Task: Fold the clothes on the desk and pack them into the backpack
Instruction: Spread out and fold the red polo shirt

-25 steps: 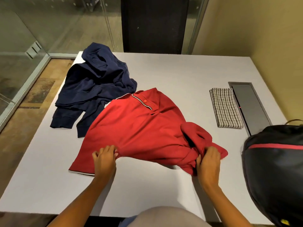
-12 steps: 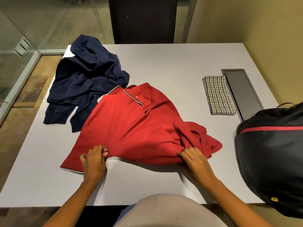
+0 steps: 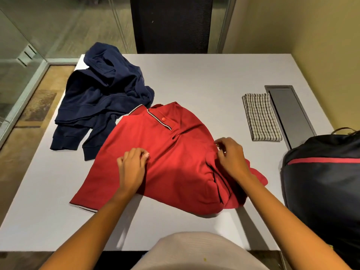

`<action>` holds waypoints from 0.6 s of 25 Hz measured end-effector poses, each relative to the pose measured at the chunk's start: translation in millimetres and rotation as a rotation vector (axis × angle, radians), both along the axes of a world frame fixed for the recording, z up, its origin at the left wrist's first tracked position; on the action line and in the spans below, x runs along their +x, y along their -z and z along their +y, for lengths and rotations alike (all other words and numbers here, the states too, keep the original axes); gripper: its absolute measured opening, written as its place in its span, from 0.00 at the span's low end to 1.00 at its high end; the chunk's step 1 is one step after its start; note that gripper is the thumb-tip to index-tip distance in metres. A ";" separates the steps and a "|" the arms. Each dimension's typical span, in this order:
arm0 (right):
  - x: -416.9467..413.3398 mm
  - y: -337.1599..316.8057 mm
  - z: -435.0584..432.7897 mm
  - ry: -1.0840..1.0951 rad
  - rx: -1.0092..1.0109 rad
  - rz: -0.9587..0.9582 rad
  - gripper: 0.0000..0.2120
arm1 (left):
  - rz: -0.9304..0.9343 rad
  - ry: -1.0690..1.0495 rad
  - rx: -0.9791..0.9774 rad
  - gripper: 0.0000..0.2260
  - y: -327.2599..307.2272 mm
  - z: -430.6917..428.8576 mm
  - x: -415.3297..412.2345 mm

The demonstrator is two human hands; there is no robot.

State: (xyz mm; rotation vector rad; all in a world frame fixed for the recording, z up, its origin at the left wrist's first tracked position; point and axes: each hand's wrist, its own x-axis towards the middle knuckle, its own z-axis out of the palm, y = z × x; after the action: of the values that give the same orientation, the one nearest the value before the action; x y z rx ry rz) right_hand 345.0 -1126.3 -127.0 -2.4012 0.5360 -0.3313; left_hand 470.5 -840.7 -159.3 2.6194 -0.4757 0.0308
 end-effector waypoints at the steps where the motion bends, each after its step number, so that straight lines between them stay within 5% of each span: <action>1: 14.2 7.4 -8.0 0.073 0.029 0.061 0.16 | -0.001 0.002 -0.010 0.08 -3.9 -10.1 7.3; 7: 82.2 37.5 -15.2 0.162 0.126 0.308 0.20 | 0.007 0.033 -0.059 0.06 -18.4 -53.1 47.5; 10: 103.4 34.9 -20.9 0.116 0.134 0.392 0.07 | 0.039 0.015 -0.058 0.07 -17.1 -62.5 68.0; 12: 116.6 17.4 -27.4 0.150 0.054 0.323 0.06 | 0.049 0.000 -0.056 0.08 -14.1 -66.4 80.7; 15: 125.2 -28.0 -14.9 0.130 -0.171 -0.077 0.09 | 0.038 -0.069 -0.107 0.10 -12.1 -69.3 92.9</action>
State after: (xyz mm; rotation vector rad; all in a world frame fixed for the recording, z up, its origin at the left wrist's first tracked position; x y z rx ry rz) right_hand 470.2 -1141.2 -98.9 -2.5111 0.6536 -0.5434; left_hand 563.4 -910.0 -147.2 2.5261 -0.3600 0.0288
